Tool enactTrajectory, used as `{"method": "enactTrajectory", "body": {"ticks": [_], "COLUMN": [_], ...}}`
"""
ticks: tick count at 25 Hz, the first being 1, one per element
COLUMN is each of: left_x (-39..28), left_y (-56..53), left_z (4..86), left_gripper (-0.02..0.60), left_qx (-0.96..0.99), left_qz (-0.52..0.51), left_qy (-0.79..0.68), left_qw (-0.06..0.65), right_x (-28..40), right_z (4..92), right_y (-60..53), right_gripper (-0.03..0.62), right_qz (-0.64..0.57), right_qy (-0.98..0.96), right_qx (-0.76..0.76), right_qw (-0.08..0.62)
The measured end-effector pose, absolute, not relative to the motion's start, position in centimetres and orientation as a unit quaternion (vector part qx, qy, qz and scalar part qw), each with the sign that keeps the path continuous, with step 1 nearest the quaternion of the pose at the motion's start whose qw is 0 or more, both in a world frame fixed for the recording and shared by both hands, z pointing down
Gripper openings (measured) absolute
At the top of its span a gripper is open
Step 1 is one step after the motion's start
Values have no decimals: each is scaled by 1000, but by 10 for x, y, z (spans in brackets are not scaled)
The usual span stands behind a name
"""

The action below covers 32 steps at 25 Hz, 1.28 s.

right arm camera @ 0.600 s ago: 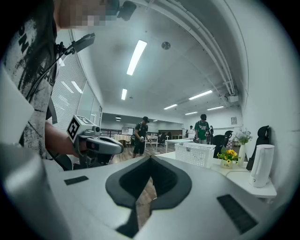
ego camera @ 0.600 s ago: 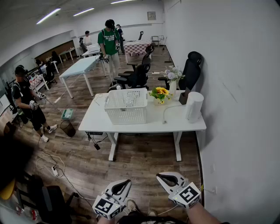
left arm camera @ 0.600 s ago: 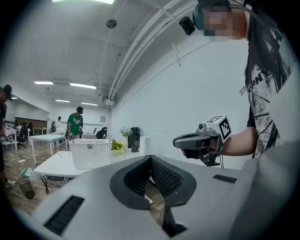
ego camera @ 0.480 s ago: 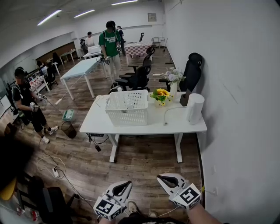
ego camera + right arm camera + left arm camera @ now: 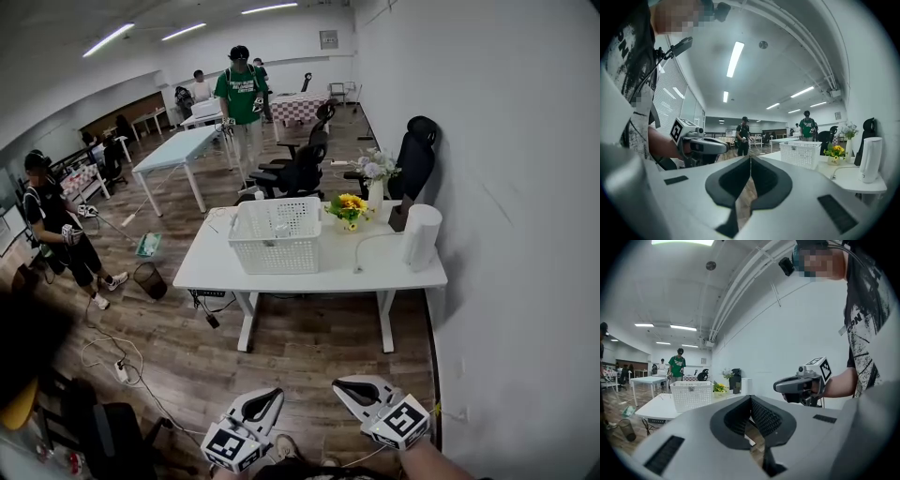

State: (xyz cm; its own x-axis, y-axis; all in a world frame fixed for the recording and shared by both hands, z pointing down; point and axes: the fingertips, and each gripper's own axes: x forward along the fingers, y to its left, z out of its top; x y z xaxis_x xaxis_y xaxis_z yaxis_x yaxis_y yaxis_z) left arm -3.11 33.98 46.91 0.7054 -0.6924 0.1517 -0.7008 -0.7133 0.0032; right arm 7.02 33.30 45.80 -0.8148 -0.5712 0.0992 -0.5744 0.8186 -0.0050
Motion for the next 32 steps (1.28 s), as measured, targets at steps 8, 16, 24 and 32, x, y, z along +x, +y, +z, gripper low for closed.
{"method": "enactTrajectory", "body": {"ticks": [8, 16, 24, 32], "left_x": [-38, -52, -87, -127], "left_y": [326, 293, 236, 178], "left_z": [474, 482, 473, 470], "left_gripper": [11, 11, 11, 11], "left_qx": [922, 925, 932, 942], "left_qz": [78, 72, 68, 66], "left_qy": [-377, -370, -354, -329], "left_qw": [32, 40, 29, 25], "right_x": [63, 48, 18, -27], "right_z": [465, 471, 462, 459], "right_y": [318, 284, 230, 175], "right_gripper": [23, 23, 23, 23], "right_qz": [24, 37, 47, 37], "right_qy": [-953, -950, -944, -937], "right_qx": [299, 306, 324, 347], "right_qw": [49, 44, 29, 27]}}
